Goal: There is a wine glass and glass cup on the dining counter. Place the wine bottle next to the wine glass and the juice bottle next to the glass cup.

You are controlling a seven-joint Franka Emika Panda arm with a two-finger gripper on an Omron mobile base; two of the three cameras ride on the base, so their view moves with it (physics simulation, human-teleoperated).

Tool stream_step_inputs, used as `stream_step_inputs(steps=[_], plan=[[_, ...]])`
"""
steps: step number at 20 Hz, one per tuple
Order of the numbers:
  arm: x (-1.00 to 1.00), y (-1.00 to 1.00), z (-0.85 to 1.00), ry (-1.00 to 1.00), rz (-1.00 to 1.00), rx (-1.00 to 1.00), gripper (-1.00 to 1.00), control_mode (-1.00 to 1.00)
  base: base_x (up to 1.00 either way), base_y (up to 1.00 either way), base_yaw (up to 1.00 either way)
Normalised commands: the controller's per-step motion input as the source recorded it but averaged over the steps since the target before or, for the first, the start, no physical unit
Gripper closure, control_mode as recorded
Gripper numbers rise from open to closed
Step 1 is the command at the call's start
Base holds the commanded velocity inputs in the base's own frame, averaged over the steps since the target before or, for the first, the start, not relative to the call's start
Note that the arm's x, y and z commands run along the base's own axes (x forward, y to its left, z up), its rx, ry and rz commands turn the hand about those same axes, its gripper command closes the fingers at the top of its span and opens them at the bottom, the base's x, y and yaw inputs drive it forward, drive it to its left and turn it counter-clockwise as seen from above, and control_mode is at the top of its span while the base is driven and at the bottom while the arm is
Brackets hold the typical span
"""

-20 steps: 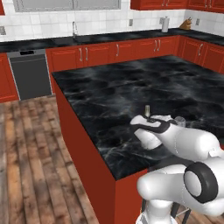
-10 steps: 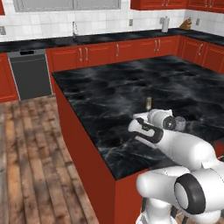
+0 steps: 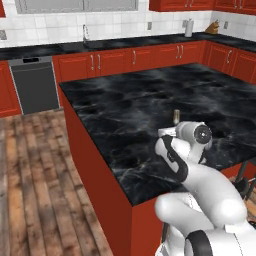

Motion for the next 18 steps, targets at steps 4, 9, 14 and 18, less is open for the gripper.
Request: stream_step_inputs(steps=[4, 9, 14, 18], plan=[[-0.14, -0.06, -0.14, 0.11, -0.03, 0.00, 1.00, -1.00, 0.00, 0.00, 0.00], [0.02, 0.00, -0.24, 0.02, -0.16, -0.07, 1.00, -1.00, 0.00, 0.00, 0.00], [0.14, 0.05, -0.28, 0.00, -0.33, -0.11, 1.00, -1.00, 0.00, 0.00, 0.00], [0.16, -0.01, -0.14, 0.00, -0.34, -0.03, 1.00, -1.00, 0.00, 0.00, 0.00]])
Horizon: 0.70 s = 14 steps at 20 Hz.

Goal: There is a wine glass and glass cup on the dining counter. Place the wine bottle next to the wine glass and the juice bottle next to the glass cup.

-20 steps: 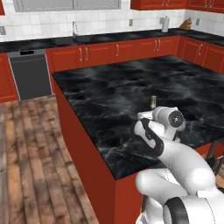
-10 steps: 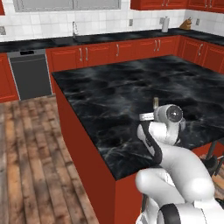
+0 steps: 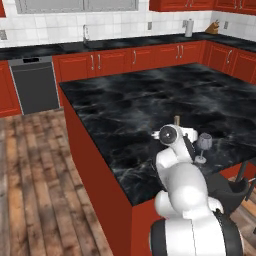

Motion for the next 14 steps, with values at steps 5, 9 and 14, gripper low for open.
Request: stream_step_inputs(steps=[5, 9, 14], plan=[[0.01, -0.10, -0.02, 0.00, -0.38, 0.00, 1.00, -1.00, 0.00, 0.00, 0.00], [0.05, -0.03, 0.00, 0.00, -0.32, 0.00, 1.00, -1.00, 0.00, 0.00, 0.00], [0.07, -0.07, 0.00, 0.00, -0.25, 0.00, 1.00, -1.00, 0.00, 0.00, 0.00]])
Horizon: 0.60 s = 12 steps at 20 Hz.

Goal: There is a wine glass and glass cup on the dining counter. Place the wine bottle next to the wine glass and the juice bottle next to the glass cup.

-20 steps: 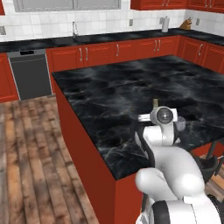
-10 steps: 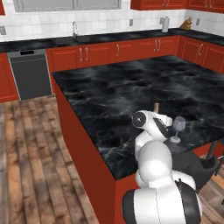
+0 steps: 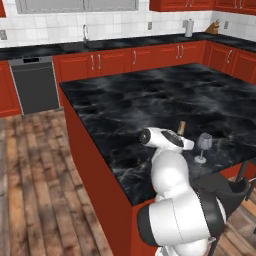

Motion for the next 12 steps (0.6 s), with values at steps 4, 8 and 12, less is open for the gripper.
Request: stream_step_inputs(steps=[4, 8, 12], plan=[[0.09, -0.16, 0.00, 0.00, -0.23, -0.03, 1.00, -1.00, 0.00, 0.00, 0.00], [0.01, -0.03, 0.02, -0.01, -0.18, -0.03, 1.00, -1.00, 0.00, 0.00, 0.00], [0.00, -0.02, 0.00, 0.00, -0.16, -0.10, 1.00, -1.00, 0.00, 0.00, 0.00]])
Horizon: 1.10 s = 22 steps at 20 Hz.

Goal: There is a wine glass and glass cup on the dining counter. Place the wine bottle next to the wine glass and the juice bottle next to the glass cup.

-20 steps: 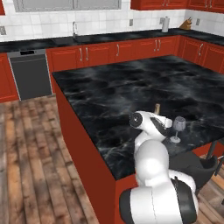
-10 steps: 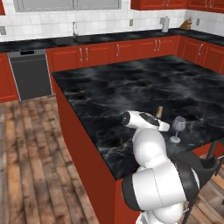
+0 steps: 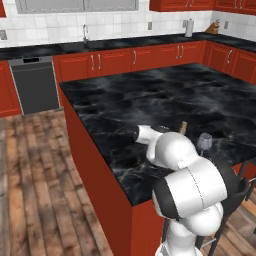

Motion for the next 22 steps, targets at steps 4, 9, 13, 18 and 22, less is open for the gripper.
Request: stream_step_inputs(steps=[4, 9, 13, 18, 22], plan=[[0.00, -0.14, 0.00, 0.00, -0.13, -0.10, 1.00, -1.00, 0.00, 0.00, 0.00], [-0.13, -0.06, 0.00, -0.02, -0.07, -0.06, 1.00, -1.00, 0.00, 0.00, 0.00], [-0.10, 0.00, 0.00, -0.04, -0.03, -0.05, 1.00, -1.00, 0.00, 0.00, 0.00], [-0.05, -0.04, 0.00, -0.05, -0.01, -0.05, 1.00, -1.00, 0.00, 0.00, 0.00], [-0.03, -0.12, 0.00, 0.00, 0.00, 0.00, 1.00, -1.00, 0.00, 0.00, 0.00]])
